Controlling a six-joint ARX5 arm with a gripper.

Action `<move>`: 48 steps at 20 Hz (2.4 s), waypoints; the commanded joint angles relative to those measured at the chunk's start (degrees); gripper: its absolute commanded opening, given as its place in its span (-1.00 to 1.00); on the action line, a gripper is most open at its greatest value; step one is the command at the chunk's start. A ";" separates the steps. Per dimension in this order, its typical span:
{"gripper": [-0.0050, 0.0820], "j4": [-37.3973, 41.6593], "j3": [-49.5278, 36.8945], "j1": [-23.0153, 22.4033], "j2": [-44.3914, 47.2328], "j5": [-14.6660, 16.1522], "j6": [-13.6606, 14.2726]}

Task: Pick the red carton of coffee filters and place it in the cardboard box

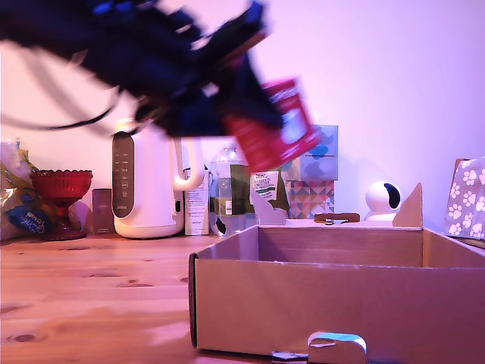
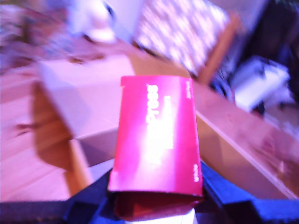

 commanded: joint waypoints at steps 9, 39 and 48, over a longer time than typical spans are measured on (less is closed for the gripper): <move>-0.51 -22.43 18.78 -0.26 17.92 6.64 1.86; -0.94 -29.79 16.24 1.64 5.38 0.96 5.01; -0.94 -21.27 -4.63 14.47 -17.03 -2.27 0.39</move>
